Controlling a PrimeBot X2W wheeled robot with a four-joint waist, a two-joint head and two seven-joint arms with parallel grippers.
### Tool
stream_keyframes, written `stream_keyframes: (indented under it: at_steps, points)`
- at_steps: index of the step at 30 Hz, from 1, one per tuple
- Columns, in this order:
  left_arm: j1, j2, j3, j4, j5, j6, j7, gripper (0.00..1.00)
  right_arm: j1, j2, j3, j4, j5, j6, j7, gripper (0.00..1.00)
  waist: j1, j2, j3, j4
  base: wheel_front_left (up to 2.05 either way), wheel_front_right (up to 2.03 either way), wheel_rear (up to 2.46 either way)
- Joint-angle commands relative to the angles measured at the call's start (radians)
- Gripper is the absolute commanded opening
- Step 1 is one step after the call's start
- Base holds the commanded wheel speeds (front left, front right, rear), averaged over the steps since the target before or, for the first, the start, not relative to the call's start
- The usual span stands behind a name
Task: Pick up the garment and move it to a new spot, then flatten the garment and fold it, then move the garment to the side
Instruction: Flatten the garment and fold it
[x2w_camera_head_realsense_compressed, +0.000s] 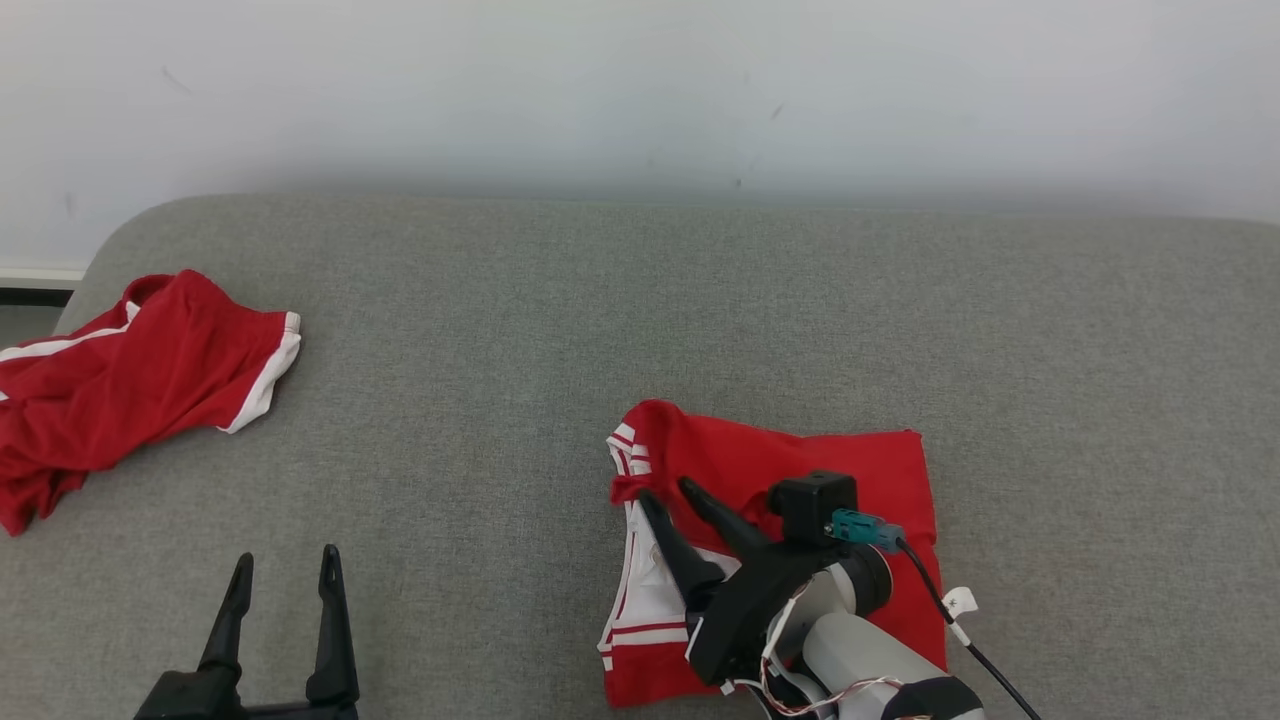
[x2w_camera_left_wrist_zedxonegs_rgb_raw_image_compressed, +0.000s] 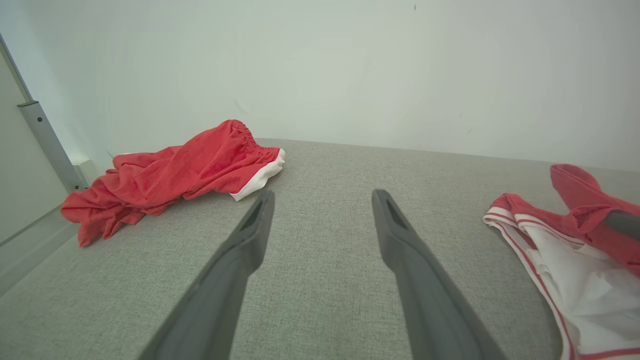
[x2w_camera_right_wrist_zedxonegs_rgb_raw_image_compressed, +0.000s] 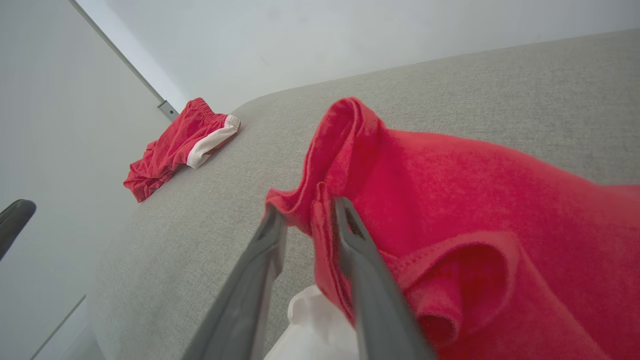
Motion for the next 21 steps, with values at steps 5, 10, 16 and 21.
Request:
stream_keyframes:
  at_steps: [5,10,16,21]
  points:
    - [0.005,-0.001,0.014,-0.002,-0.005,-0.005,-0.003,1.0,-0.032,0.005,0.047,0.01,-0.013,-0.002,-0.032,1.0,0.0,-0.0001,-0.009,-0.007,0.0,0.0,0.0]
    - [0.025,-0.001,0.017,-0.009,-0.009,-0.002,-0.003,1.0,-0.042,-0.004,0.026,-0.014,-0.067,-0.002,-0.044,1.0,0.0,-0.0001,-0.019,-0.017,0.0,0.0,0.0]
    - [0.04,-0.001,0.025,-0.019,-0.008,0.0,-0.003,1.0,0.032,-0.082,-0.055,-0.126,-0.15,-0.002,-0.044,1.0,0.0,-0.0001,-0.026,-0.024,0.0,0.0,0.0]
    - [0.052,-0.001,0.032,-0.028,-0.008,0.003,-0.003,1.0,0.111,-0.135,-0.099,-0.211,-0.186,-0.002,-0.044,1.0,0.0,-0.0001,-0.026,-0.029,0.0,0.0,0.0]
